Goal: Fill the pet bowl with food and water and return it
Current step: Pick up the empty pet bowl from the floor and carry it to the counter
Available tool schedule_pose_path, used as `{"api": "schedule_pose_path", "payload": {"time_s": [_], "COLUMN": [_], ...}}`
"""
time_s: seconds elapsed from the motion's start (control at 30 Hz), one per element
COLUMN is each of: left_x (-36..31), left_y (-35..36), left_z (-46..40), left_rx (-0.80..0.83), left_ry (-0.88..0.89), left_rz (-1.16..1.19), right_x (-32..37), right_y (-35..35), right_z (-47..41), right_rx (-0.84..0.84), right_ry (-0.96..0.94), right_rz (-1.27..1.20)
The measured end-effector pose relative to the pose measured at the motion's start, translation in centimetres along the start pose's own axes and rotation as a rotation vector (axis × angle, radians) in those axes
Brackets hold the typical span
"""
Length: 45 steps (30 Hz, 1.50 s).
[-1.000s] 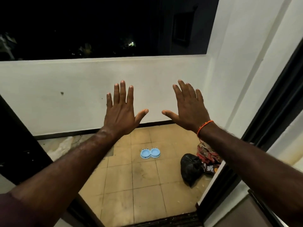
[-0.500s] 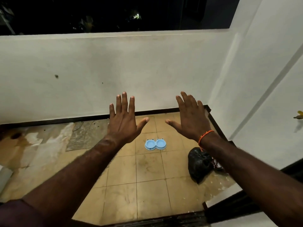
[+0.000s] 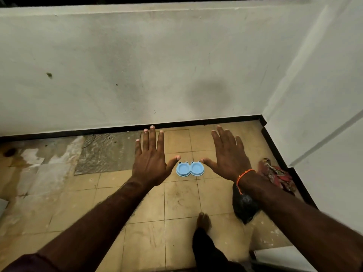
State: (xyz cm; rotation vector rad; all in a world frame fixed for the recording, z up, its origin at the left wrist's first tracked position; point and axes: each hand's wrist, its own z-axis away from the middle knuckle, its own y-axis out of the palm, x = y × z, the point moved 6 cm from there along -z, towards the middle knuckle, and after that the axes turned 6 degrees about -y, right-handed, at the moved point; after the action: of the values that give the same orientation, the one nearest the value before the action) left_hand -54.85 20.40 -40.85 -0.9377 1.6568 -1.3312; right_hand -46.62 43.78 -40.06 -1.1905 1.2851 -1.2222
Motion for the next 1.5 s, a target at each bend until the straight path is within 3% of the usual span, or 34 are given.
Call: {"api": "schedule_pose_path", "payload": {"time_s": [0.33,0.7,1.13,1.5], "left_x": [2.8,5.9,8.7,8.7], "left_y": [14.8,39.1,70.6,86.4], "left_z": [-12.5,-20.8,-21.6,-23.7], "left_rx": [0.237,0.54,0.69,0.823], "left_ry": [-0.083,-0.067,-0.017,-0.12], "left_rz": [-0.012,-0.047,-0.128,-0.016], "right_x": [-6.2,-9.5,-12.5,-14.1], "right_y": [15.0,38.5,69.0,84.0], "right_z": [-14.3,-21.7,-26.6,-28.5], "right_rx": [0.228,0.388,0.481,0.555], "right_ry": [-0.002,0.088,0.099,0.181], "right_rz": [-0.08,-0.24,-0.216,-0.221]}}
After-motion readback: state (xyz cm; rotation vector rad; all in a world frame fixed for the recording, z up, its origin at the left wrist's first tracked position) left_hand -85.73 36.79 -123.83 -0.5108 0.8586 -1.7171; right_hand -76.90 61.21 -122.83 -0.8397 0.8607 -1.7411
